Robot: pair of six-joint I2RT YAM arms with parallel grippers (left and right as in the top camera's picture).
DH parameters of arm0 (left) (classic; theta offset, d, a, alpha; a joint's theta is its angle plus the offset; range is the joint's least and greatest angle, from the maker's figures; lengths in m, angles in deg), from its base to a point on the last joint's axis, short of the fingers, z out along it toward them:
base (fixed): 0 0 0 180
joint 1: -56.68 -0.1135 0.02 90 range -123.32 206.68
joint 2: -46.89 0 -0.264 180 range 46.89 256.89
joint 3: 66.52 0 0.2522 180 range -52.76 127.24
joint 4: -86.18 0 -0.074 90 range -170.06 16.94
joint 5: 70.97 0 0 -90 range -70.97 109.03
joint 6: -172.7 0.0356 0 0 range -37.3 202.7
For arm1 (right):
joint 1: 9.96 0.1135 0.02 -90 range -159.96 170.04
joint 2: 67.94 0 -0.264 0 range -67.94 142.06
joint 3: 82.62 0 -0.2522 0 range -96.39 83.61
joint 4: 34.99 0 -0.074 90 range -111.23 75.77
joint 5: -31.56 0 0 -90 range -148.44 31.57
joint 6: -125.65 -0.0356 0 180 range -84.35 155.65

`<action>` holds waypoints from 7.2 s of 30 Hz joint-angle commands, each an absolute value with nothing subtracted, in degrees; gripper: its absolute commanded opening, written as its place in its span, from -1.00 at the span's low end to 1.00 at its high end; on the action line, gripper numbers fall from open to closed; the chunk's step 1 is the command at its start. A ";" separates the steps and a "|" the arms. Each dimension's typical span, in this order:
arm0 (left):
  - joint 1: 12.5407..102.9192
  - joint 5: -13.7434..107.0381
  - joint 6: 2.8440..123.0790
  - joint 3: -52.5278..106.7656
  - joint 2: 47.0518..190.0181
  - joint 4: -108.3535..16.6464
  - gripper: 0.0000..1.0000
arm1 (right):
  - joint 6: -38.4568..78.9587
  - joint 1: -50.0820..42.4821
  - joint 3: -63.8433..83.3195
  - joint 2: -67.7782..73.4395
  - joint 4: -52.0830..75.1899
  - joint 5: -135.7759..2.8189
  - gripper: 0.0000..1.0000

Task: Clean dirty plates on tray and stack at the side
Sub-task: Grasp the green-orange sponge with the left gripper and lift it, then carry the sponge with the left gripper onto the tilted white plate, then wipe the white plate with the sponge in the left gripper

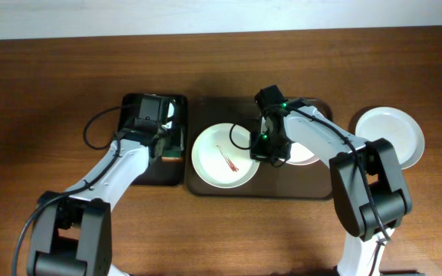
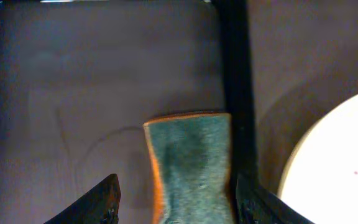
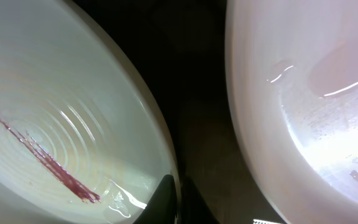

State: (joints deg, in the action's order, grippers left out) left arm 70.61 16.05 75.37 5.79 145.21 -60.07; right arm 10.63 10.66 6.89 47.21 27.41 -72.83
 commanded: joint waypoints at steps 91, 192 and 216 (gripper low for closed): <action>69.63 11.02 77.25 6.22 116.93 -70.39 -1.00 | 11.40 10.59 6.80 47.82 27.45 -71.08 -0.89; 82.53 57.86 43.19 10.18 158.83 -65.34 -1.00 | 11.40 10.59 6.80 47.82 27.65 -71.25 -0.89; 83.53 59.61 38.45 10.18 160.77 -64.49 -1.00 | 11.42 10.59 6.80 47.82 27.74 -71.25 -0.89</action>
State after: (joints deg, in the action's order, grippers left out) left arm 82.88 60.05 39.69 9.83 159.51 -66.76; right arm 10.83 10.66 6.89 47.21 27.45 -72.83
